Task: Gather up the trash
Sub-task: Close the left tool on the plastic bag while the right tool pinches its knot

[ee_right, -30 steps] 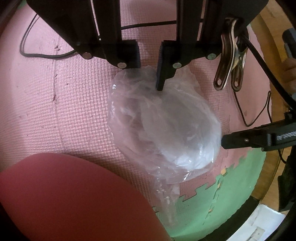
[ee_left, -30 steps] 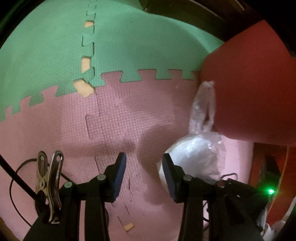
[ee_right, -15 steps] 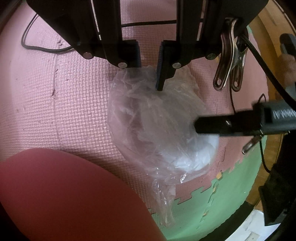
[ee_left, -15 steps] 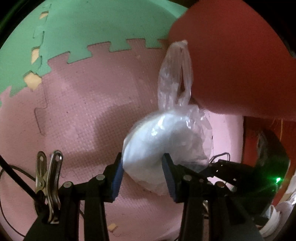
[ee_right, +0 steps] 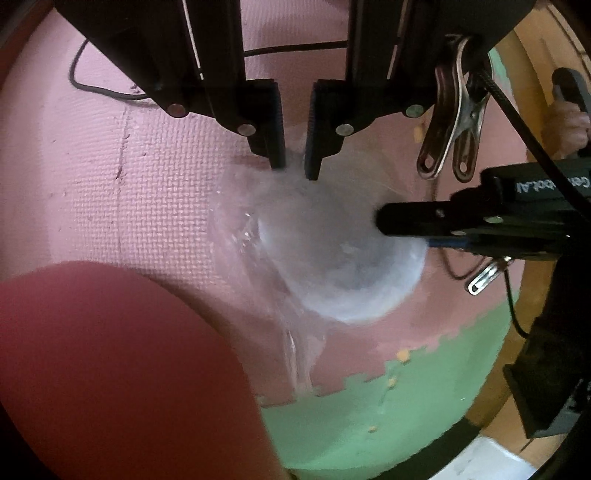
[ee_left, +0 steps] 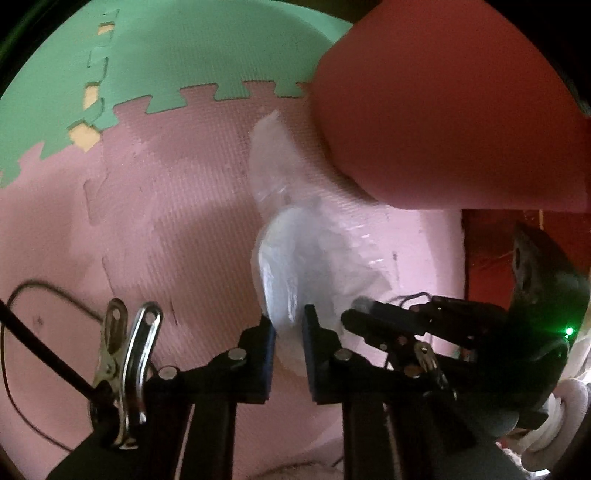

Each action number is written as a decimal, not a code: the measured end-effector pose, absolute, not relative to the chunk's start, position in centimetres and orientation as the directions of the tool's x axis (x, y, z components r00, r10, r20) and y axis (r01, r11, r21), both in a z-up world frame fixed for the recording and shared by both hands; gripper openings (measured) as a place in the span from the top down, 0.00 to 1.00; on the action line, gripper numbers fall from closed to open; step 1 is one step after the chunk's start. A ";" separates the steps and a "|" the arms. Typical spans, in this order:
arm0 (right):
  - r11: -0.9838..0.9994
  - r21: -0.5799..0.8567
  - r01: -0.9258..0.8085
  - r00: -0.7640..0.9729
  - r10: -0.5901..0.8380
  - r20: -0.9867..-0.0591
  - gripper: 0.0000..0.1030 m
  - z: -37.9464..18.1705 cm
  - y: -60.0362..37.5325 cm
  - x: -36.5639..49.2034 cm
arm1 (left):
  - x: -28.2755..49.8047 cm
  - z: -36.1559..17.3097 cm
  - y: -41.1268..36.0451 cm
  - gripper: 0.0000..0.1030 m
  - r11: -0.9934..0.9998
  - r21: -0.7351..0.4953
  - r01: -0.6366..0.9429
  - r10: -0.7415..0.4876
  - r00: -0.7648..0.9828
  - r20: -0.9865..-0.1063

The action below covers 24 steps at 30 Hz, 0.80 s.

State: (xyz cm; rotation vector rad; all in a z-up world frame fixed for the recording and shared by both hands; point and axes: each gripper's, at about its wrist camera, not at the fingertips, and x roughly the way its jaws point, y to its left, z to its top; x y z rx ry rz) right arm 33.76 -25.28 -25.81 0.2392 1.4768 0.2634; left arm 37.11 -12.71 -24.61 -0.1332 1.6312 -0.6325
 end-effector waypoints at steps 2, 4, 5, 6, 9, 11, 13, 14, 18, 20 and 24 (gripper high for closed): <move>0.944 0.326 -0.056 0.080 0.329 -0.941 0.91 -24.5 -24.8 33.7 | 36.6 -23.6 -11.9 0.90 0.843 -0.472 0.258 -0.442 -0.167 -0.881; 0.937 0.340 -0.072 0.085 0.346 -0.934 0.94 -23.4 -24.3 33.9 | 36.1 -22.6 -11.2 0.92 0.847 -0.471 0.246 -0.443 -0.160 -0.882; 0.933 0.351 -0.079 0.087 0.358 -0.930 0.95 -22.7 -24.1 33.9 | 35.8 -22.1 -10.9 0.93 0.850 -0.468 0.244 -0.442 -0.156 -0.884; 0.931 0.356 -0.084 0.089 0.362 -0.928 0.95 -22.4 -24.0 33.7 | 35.4 -21.7 -10.4 0.93 0.851 -0.467 0.241 -0.442 -0.153 -0.884; 0.929 0.355 -0.108 0.095 0.365 -0.926 0.96 -21.0 -23.7 33.8 | 34.7 -20.6 -9.3 0.94 0.860 -0.452 0.236 -0.430 -0.142 -0.892; 0.930 0.349 -0.116 0.095 0.360 -0.928 0.96 -20.4 -23.8 33.8 | 34.7 -20.5 -9.3 0.94 0.869 -0.432 0.243 -0.412 -0.129 -0.902; 0.936 0.334 -0.112 0.099 0.345 -0.933 0.96 -20.5 -24.0 34.1 | 34.4 -21.3 -9.9 0.94 0.878 -0.418 0.232 -0.398 -0.129 -0.908; 0.937 0.332 -0.106 0.099 0.342 -0.935 0.96 -20.7 -24.0 34.2 | 34.5 -21.7 -9.7 0.94 0.883 -0.414 0.222 -0.393 -0.132 -0.910; 0.950 0.306 -0.056 0.078 0.310 -0.948 0.77 -22.5 -24.8 34.6 | 34.7 -23.9 -8.9 0.85 0.901 -0.402 0.160 -0.383 -0.141 -0.913; 0.957 0.288 -0.033 0.067 0.289 -0.955 0.68 -23.5 -25.1 34.6 | 34.6 -24.8 -8.6 0.75 0.908 -0.397 0.136 -0.378 -0.142 -0.915; 0.958 0.287 0.022 0.035 0.286 -0.958 0.65 -26.0 -25.4 34.2 | 34.3 -26.1 -8.5 0.70 0.912 -0.381 0.149 -0.360 -0.149 -0.921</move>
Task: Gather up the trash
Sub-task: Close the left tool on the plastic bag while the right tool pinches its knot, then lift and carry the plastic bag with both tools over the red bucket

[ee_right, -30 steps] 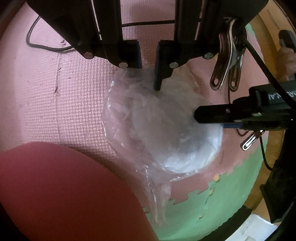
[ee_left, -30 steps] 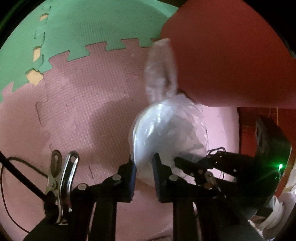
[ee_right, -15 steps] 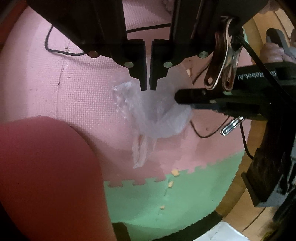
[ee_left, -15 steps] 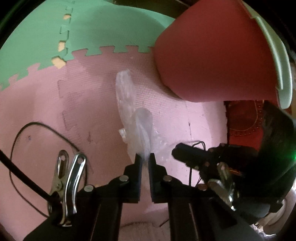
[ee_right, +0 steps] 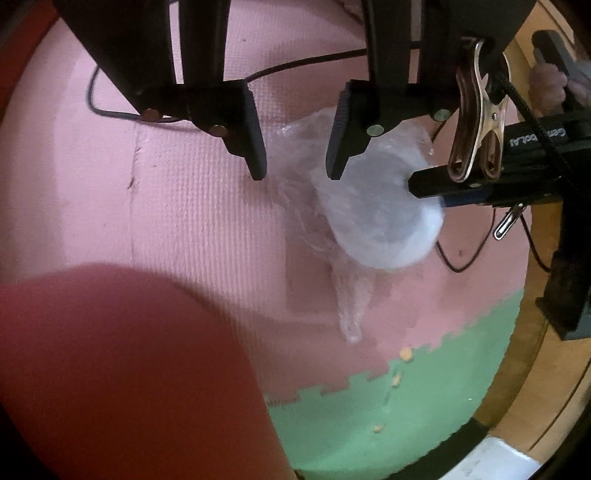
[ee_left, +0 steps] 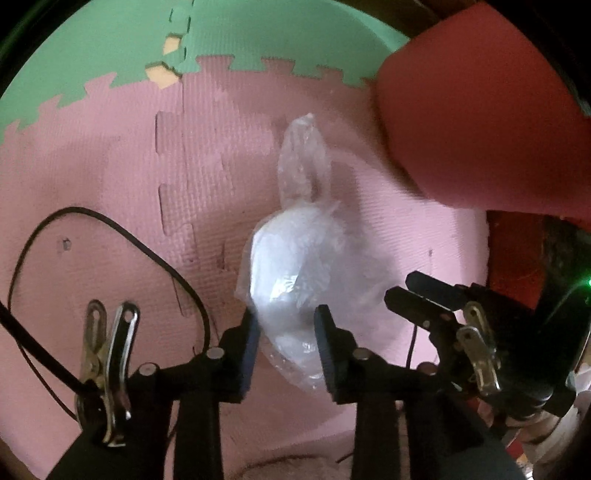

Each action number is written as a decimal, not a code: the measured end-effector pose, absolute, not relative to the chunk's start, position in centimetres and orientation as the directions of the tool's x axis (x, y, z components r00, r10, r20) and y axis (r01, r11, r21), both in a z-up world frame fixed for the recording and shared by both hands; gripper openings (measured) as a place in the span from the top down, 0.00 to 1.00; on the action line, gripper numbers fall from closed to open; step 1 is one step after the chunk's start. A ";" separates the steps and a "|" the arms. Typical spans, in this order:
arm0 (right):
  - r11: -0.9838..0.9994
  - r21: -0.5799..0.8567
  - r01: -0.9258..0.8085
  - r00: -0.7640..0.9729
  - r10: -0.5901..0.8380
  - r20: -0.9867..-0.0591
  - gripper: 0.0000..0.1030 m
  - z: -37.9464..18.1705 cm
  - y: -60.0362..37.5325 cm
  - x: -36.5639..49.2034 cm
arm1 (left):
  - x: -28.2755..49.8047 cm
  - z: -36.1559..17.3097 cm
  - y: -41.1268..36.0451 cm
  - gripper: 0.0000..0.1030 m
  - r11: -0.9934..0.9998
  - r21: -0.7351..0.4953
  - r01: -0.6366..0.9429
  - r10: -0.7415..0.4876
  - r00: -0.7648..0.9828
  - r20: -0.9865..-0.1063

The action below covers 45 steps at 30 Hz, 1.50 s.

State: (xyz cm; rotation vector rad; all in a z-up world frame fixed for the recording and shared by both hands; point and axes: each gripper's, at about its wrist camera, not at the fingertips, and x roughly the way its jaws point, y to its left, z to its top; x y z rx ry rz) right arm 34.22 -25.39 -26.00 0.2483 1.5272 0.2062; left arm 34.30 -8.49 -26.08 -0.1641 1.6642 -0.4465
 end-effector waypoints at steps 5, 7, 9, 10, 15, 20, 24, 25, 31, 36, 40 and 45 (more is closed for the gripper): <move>0.954 0.299 0.040 0.000 0.299 -0.954 0.64 -28.0 -24.8 34.0 | 33.8 -27.7 -8.5 0.67 0.916 -0.380 0.125 -0.360 -0.160 -0.919; 0.952 0.302 0.042 -0.018 0.303 -0.953 0.64 -28.6 -24.3 33.9 | 33.6 -28.4 -8.4 0.67 0.920 -0.376 0.108 -0.357 -0.161 -0.920; 0.952 0.301 0.047 -0.043 0.303 -0.952 0.64 -29.3 -23.8 33.9 | 33.5 -28.8 -8.3 0.66 0.922 -0.377 0.088 -0.361 -0.161 -0.919; 0.952 0.302 0.056 -0.055 0.305 -0.951 0.64 -29.6 -23.6 33.9 | 33.4 -28.9 -8.2 0.65 0.921 -0.380 0.081 -0.364 -0.160 -0.917; 0.942 0.330 0.067 -0.090 0.335 -0.938 0.88 -29.8 -22.7 34.2 | 33.1 -29.0 -9.3 0.67 0.924 -0.378 0.066 -0.366 -0.139 -0.920; 0.958 0.286 -0.035 -0.075 0.283 -0.956 0.92 -28.3 -21.2 33.9 | 32.8 -27.4 -8.4 0.86 0.915 -0.400 0.057 -0.391 -0.123 -0.912; 0.950 0.305 -0.064 -0.050 0.302 -0.952 0.94 -25.9 -21.2 33.5 | 32.6 -25.0 -8.2 0.88 0.905 -0.418 0.084 -0.409 -0.104 -0.906; 0.949 0.307 -0.076 -0.043 0.304 -0.952 0.94 -25.2 -21.2 33.3 | 32.5 -24.4 -8.0 0.88 0.904 -0.419 0.086 -0.411 -0.098 -0.907; 0.932 0.337 -0.136 0.001 0.340 -0.940 0.94 -19.6 -21.3 32.7 | 31.8 -19.2 -7.0 0.88 0.899 -0.433 0.057 -0.432 -0.032 -0.901; 0.916 0.361 -0.176 0.045 0.374 -0.926 0.94 -14.5 -20.7 32.5 | 31.3 -14.0 -6.0 0.88 0.904 -0.424 0.059 -0.427 0.032 -0.904; 0.905 0.370 -0.212 0.084 0.394 -0.915 0.94 -10.6 -21.4 32.3 | 31.5 -9.6 -6.6 0.88 0.906 -0.418 0.072 -0.423 0.090 -0.902; 0.899 0.369 -0.237 0.155 0.410 -0.899 0.94 -5.3 -23.0 33.1 | 32.3 -4.0 -7.1 0.88 0.902 -0.414 0.123 -0.430 0.159 -0.889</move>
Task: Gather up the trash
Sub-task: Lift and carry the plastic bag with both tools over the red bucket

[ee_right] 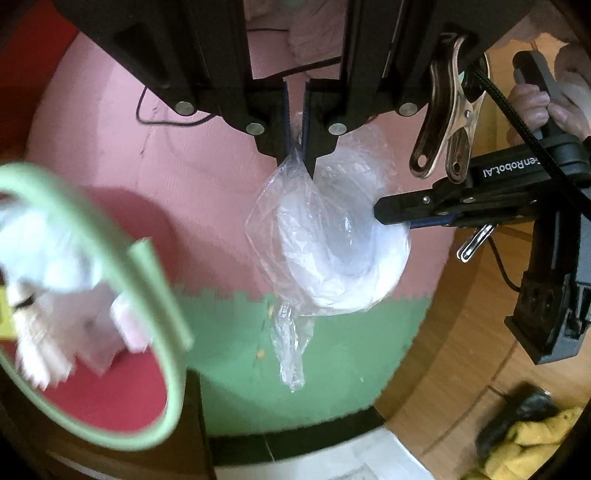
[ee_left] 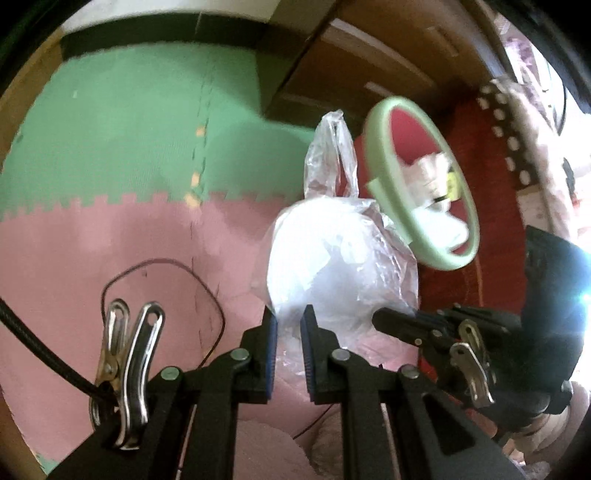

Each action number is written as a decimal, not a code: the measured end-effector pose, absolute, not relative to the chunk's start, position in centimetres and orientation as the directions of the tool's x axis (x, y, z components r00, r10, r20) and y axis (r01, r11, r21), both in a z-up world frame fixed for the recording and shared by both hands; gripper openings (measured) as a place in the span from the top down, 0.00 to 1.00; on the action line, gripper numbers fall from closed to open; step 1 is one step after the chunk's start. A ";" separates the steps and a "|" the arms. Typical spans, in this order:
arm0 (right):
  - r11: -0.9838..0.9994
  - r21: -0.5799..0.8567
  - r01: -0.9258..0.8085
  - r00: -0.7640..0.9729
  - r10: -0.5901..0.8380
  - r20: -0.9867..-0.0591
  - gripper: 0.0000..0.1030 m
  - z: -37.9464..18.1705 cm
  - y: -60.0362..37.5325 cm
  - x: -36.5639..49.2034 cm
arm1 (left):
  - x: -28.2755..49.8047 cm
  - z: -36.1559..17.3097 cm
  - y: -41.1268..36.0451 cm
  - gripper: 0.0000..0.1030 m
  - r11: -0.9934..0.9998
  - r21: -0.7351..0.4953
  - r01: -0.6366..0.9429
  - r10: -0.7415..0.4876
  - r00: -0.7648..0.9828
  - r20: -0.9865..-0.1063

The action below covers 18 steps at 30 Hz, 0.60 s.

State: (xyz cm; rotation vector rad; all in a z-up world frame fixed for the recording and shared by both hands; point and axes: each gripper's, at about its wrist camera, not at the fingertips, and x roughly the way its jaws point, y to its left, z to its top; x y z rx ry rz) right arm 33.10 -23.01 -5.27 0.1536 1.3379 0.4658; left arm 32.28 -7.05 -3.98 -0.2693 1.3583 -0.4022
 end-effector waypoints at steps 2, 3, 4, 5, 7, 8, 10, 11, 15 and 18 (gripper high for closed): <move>0.899 0.365 -0.242 0.184 0.412 -0.892 0.94 -3.4 -23.7 33.0 | 32.7 -1.7 -7.7 0.88 0.900 -0.410 0.148 -0.433 0.185 -0.882; 0.899 0.364 -0.243 0.203 0.414 -0.887 0.94 -2.5 -24.1 33.0 | 33.0 -0.8 -8.2 0.88 0.898 -0.409 0.162 -0.435 0.197 -0.878; 0.901 0.362 -0.241 0.221 0.414 -0.883 0.94 -1.6 -24.6 32.9 | 33.2 0.1 -8.8 0.88 0.896 -0.407 0.178 -0.438 0.208 -0.874; 0.902 0.362 -0.234 0.241 0.415 -0.877 0.94 -0.7 -25.1 33.0 | 33.3 0.7 -9.2 0.88 0.894 -0.406 0.191 -0.442 0.216 -0.871; 0.906 0.361 -0.220 0.271 0.412 -0.870 0.94 0.6 -25.4 33.6 | 33.6 2.3 -10.2 0.88 0.888 -0.403 0.223 -0.450 0.230 -0.863; 0.909 0.360 -0.211 0.286 0.409 -0.866 0.94 1.1 -26.0 33.6 | 33.8 2.8 -10.7 0.88 0.885 -0.400 0.237 -0.452 0.235 -0.861; 0.915 0.357 -0.188 0.320 0.401 -0.858 0.94 2.3 -27.1 33.4 | 34.5 3.9 -12.1 0.88 0.881 -0.393 0.264 -0.455 0.243 -0.857; 0.917 0.356 -0.178 0.334 0.397 -0.855 0.94 2.8 -27.6 33.4 | 34.9 4.3 -12.7 0.88 0.879 -0.391 0.274 -0.457 0.244 -0.856; 0.926 0.356 -0.130 0.388 0.378 -0.841 0.94 4.4 -30.1 33.6 | 35.8 5.2 -15.6 0.88 0.873 -0.374 0.314 -0.456 0.255 -0.853; 0.927 0.352 -0.130 0.416 0.373 -0.829 0.94 5.3 -32.4 33.7 | 36.3 5.8 -18.2 0.88 0.880 -0.362 0.306 -0.445 0.267 -0.855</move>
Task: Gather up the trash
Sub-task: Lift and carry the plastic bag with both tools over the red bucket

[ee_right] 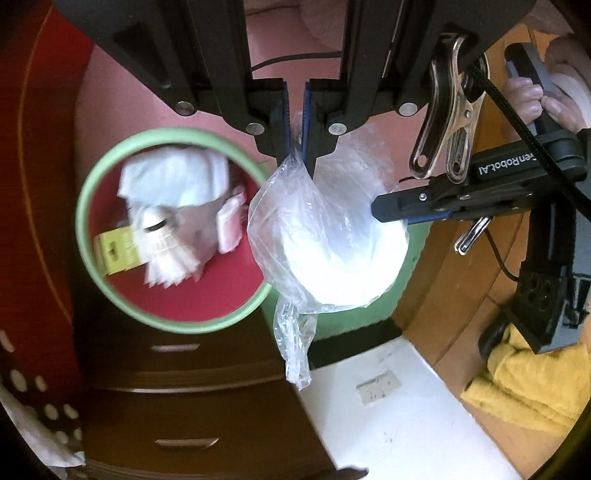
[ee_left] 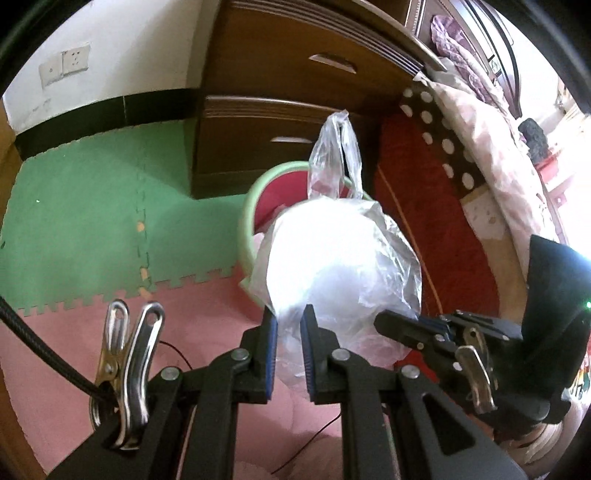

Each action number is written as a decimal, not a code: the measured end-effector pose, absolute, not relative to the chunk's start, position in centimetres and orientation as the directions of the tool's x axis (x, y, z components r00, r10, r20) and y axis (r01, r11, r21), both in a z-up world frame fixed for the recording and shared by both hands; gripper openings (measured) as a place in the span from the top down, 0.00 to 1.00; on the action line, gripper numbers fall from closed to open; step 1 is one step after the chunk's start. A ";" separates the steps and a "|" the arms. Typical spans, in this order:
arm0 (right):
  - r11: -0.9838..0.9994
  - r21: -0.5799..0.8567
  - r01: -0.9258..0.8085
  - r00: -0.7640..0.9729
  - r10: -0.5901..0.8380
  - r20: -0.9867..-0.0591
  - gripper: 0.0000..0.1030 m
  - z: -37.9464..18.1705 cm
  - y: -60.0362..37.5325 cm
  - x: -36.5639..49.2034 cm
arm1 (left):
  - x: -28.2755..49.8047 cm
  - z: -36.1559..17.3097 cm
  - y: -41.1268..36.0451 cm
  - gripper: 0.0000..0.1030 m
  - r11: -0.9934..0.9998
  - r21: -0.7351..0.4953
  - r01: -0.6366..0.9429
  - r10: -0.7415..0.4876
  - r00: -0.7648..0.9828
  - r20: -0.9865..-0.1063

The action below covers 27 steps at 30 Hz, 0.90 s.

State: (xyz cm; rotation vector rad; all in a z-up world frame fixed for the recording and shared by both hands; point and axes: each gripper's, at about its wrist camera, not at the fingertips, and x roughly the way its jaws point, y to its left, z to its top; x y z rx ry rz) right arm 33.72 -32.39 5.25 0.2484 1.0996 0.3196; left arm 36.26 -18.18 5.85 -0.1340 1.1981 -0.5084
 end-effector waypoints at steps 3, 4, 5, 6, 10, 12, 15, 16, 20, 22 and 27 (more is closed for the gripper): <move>0.933 0.328 -0.149 0.437 0.360 -0.824 0.94 6.3 -34.7 34.2 | 36.3 6.3 -20.6 0.88 0.895 -0.337 0.293 -0.419 0.288 -0.861; 0.933 0.326 -0.151 0.441 0.359 -0.823 0.94 6.6 -35.3 34.5 | 36.2 6.3 -21.1 0.88 0.898 -0.336 0.286 -0.415 0.290 -0.862; 0.932 0.328 -0.150 0.443 0.361 -0.821 0.94 6.8 -36.2 34.8 | 36.3 6.4 -21.7 0.88 0.900 -0.336 0.276 -0.411 0.290 -0.864; 0.932 0.329 -0.151 0.446 0.361 -0.819 0.94 7.0 -36.8 35.0 | 36.4 6.4 -22.5 0.88 0.904 -0.334 0.268 -0.406 0.288 -0.867; 0.931 0.332 -0.148 0.446 0.363 -0.818 0.94 7.5 -39.3 35.7 | 36.6 6.8 -24.3 0.88 0.910 -0.321 0.264 -0.393 0.299 -0.870; 0.935 0.321 -0.150 0.444 0.354 -0.823 0.94 7.5 -39.8 35.6 | 36.8 6.9 -24.9 0.88 0.907 -0.322 0.269 -0.398 0.305 -0.865; 0.942 0.306 -0.135 0.434 0.334 -0.837 0.94 7.2 -40.4 35.9 | 37.3 6.8 -25.5 0.88 0.904 -0.319 0.285 -0.402 0.307 -0.863; 0.945 0.303 -0.126 0.429 0.327 -0.842 0.94 6.9 -40.5 36.0 | 37.6 6.7 -25.7 0.88 0.902 -0.317 0.293 -0.403 0.304 -0.863; 0.958 0.270 -0.093 0.416 0.284 -0.864 0.94 6.4 -40.4 36.6 | 39.1 5.6 -26.6 0.88 0.888 -0.316 0.334 -0.411 0.267 -0.872; 0.960 0.271 -0.073 0.414 0.277 -0.867 0.94 6.2 -40.2 36.9 | 39.8 5.0 -27.0 0.88 0.881 -0.315 0.354 -0.411 0.241 -0.879; 0.970 0.243 -0.002 0.388 0.225 -0.894 0.94 4.5 -39.6 37.9 | 41.7 3.8 -27.6 0.88 0.867 -0.307 0.393 -0.411 0.214 -0.886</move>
